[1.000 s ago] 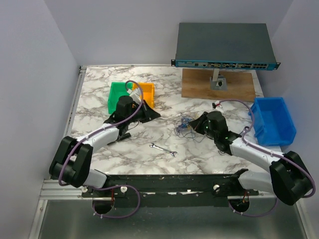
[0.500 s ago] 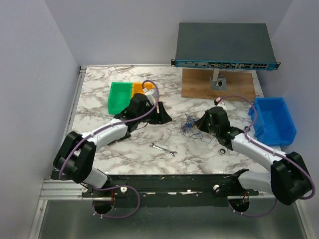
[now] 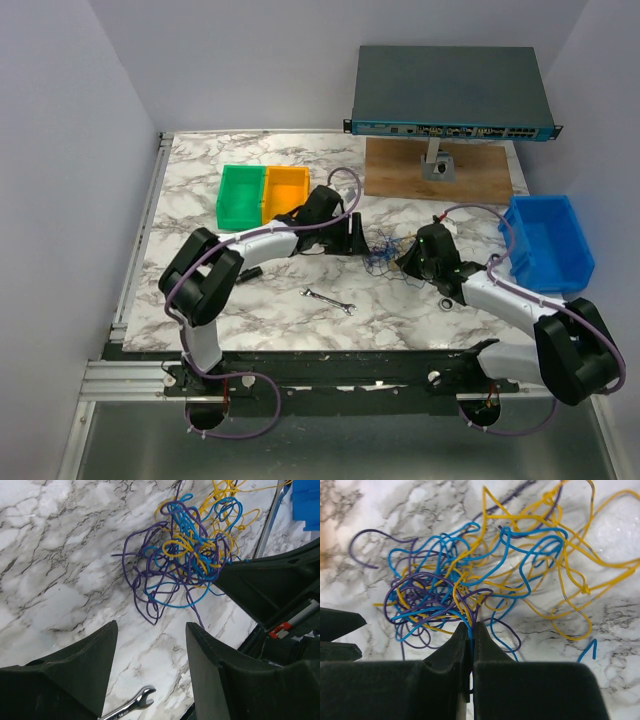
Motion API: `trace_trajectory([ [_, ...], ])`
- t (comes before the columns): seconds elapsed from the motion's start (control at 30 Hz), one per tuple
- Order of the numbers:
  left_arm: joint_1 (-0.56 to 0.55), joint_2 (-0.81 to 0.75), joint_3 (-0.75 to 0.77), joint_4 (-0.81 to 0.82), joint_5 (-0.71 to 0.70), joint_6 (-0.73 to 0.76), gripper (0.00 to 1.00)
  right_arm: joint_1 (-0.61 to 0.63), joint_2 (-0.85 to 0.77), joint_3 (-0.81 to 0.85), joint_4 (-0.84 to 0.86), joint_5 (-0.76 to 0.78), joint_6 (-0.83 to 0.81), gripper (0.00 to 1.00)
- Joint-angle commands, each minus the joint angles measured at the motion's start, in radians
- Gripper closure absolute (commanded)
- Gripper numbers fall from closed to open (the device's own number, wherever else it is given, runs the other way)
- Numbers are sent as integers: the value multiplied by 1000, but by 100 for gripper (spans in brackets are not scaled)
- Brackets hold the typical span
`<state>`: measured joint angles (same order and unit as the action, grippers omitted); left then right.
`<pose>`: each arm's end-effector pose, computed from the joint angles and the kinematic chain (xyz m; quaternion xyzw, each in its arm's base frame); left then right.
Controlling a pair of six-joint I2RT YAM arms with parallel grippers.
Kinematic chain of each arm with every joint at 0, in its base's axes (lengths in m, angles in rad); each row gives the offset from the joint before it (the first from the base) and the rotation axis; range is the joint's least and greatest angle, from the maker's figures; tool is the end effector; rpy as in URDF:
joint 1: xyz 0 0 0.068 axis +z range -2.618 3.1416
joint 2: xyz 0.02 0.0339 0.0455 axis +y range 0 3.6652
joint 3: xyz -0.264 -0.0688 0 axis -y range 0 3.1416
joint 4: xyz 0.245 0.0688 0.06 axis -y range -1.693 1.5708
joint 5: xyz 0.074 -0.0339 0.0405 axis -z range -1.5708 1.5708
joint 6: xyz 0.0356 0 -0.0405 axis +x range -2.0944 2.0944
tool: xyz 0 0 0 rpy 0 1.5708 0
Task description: Untangle the cables
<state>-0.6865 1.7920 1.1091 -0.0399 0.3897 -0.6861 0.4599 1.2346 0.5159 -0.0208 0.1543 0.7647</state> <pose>0.2900 -0.2551 0.1923 0.0798 0.8942 -0.3923 0.2004 0.2152 0.1005 0.1730 0.1692 0.8968 0.1737 0.3700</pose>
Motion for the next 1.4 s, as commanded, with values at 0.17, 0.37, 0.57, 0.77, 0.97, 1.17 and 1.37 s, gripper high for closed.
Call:
trace_trajectory([
  [0.17, -33, 147, 186, -124, -15, -7, 44, -6, 19, -49, -2, 5, 35, 99],
  [0.37, -45, 239, 279, -196, -1, -5, 47, -8, 14, -42, 4, 4, 30, 99],
  [0.57, -56, 303, 307, -183, 50, -29, 57, -7, 6, -28, 3, 4, 26, 99],
  [0.77, -17, 234, 227, -60, 62, -49, 100, -11, -10, -9, -27, 41, 9, 99],
  [0.97, 184, -48, -44, 90, 53, -49, 100, -51, -68, 21, -118, 119, -43, 99],
  [1.17, 289, -300, -272, 157, -50, -63, 100, -120, -148, 44, -202, 245, -8, 99],
  [1.37, 355, -442, -420, 178, -155, -105, 100, -156, -240, 54, -299, 460, 110, 100],
])
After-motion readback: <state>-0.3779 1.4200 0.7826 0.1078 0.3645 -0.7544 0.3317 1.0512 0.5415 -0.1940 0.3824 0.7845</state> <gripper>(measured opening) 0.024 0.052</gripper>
